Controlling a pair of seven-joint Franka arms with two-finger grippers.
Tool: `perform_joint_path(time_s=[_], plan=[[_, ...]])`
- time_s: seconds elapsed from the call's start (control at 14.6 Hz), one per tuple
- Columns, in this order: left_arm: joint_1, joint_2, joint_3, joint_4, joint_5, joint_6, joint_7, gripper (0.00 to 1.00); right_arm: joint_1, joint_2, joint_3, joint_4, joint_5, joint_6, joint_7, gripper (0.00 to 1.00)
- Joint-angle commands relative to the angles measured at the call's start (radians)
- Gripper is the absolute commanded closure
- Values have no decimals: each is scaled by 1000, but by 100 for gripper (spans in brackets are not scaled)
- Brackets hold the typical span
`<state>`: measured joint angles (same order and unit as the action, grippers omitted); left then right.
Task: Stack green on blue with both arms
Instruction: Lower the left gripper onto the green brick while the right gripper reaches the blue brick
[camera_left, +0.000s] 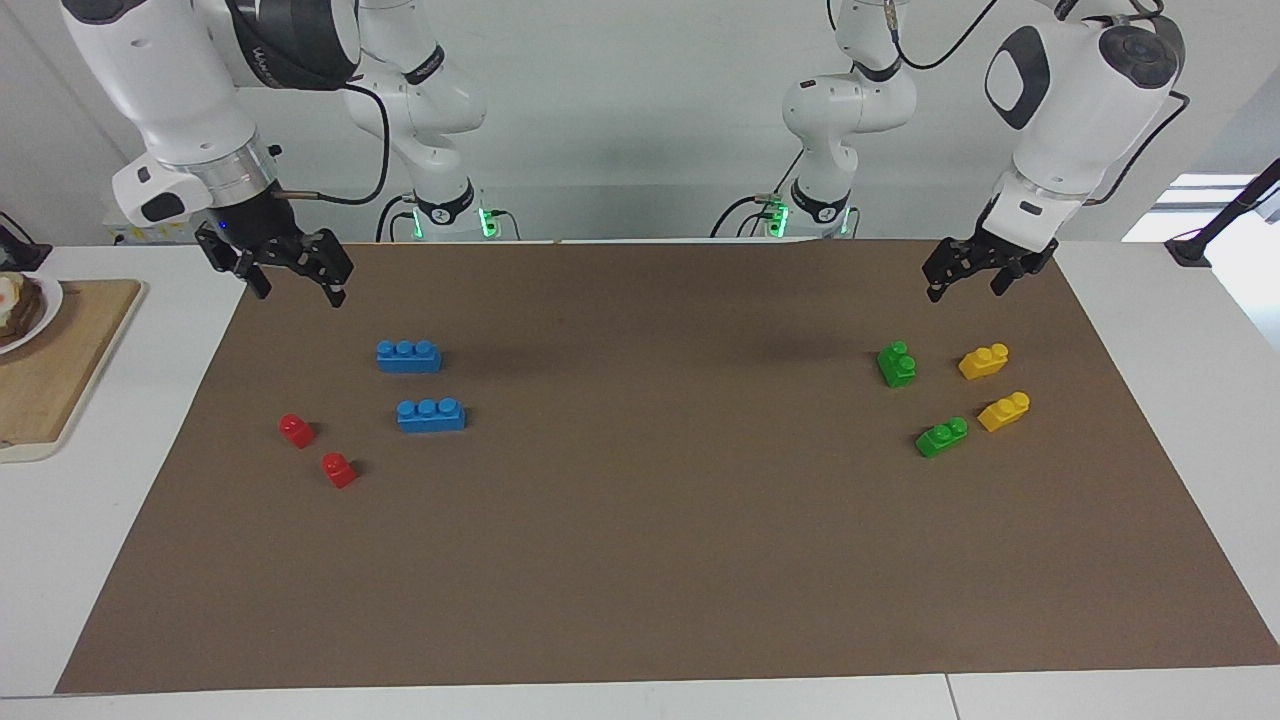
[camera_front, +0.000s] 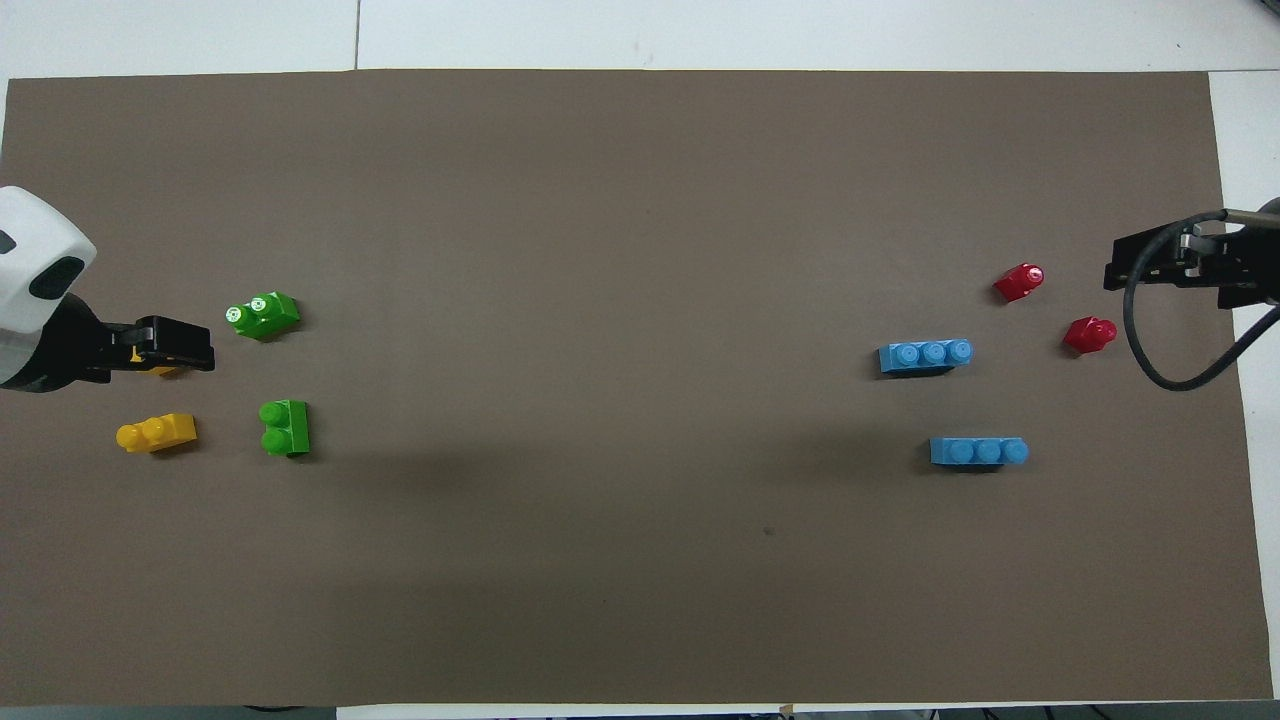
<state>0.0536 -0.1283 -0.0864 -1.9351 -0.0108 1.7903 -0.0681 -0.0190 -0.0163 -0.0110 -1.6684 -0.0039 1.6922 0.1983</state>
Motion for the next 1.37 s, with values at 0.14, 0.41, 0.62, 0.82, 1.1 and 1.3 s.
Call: perform_joint_path(time_s=[0.14, 0.41, 0.62, 0.82, 1.1, 1.3], plan=[[25, -28, -1, -125, 14, 112, 67, 0, -9, -7, 6, -82, -8, 69, 221, 0], [28, -10, -1, -221, 14, 217, 64, 0, -35, 22, 6, -103, 88, 72, 501, 0], [29, -4, -1, -306, 15, 311, 67, 0, -56, 58, 6, -108, 163, 73, 625, 0], [26, 15, -3, -329, 14, 339, 64, 0, -99, 108, 6, -110, 313, 83, 803, 0], [31, 32, -3, -390, 14, 408, 54, 0, -104, 133, 6, -175, 430, 176, 998, 1], [29, 39, -3, -409, 14, 435, 57, 0, -98, 147, 6, -247, 452, 279, 1003, 1]])
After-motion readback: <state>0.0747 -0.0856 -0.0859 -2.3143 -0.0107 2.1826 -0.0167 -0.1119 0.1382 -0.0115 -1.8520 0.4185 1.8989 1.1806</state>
